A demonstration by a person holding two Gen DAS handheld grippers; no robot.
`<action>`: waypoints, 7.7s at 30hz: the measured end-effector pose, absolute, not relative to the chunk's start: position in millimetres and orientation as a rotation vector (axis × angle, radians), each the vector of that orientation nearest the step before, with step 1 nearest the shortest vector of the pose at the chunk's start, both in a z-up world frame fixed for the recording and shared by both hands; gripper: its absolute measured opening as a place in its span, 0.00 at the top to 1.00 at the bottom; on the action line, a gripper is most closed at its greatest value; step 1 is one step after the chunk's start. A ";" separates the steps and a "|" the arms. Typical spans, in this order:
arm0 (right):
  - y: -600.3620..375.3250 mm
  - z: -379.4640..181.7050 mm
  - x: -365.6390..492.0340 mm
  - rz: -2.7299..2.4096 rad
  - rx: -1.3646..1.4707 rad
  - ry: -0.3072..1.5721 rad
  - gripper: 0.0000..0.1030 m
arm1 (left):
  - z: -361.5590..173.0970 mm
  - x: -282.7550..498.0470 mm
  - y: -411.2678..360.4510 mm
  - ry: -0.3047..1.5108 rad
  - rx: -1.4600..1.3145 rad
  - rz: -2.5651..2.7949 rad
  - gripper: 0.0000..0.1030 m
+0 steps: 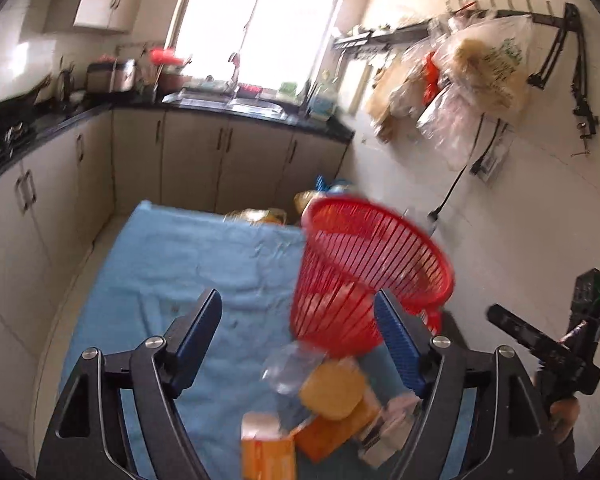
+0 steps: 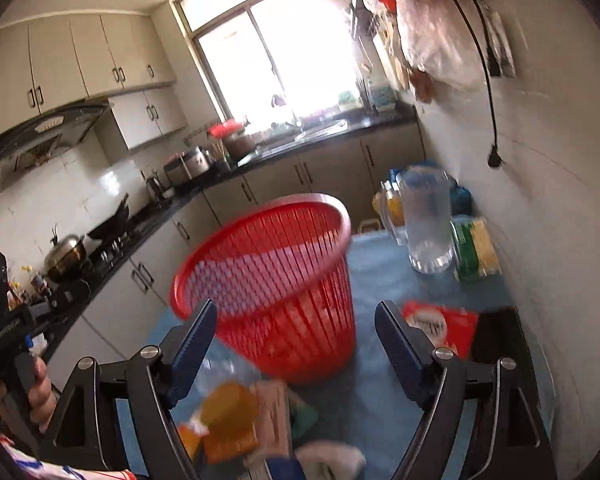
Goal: Collect trash
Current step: 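Move the left tool back to the orange paper box, then grasp the orange paper box with the left tool while the right tool grasps the white cloth, then carry the orange box and white cloth in both tools toward the red basket, then open the left tool over the basket while the right tool releases the cloth into it, then move the left tool to the clear plastic cup while the right tool approaches the blue-white box, then grasp the clear plastic cup with the left tool while the right tool grasps the blue-white box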
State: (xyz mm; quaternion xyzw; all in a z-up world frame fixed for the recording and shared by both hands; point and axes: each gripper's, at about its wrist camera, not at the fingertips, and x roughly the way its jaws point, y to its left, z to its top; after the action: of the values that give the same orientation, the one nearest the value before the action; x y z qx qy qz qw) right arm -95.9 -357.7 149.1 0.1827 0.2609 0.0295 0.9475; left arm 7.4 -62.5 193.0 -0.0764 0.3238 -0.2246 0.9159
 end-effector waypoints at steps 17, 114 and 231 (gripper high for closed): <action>-358.3 28.2 -138.8 0.074 0.389 0.812 0.18 | 57.2 -62.3 -69.6 0.847 0.085 -0.420 0.25; -332.7 175.8 -108.1 0.138 0.323 0.518 0.77 | 250.9 -22.7 -135.2 0.602 0.101 -0.425 0.55; -293.6 16.6 -128.2 0.237 0.341 0.822 0.57 | 96.4 -11.1 -91.4 0.841 -0.035 -0.447 0.43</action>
State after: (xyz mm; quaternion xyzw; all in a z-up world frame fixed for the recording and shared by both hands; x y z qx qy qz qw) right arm -128.2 -293.6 16.6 0.1647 0.3966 0.1145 0.8958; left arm -11.1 -91.4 96.4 -0.0170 0.4047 -0.2152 0.8886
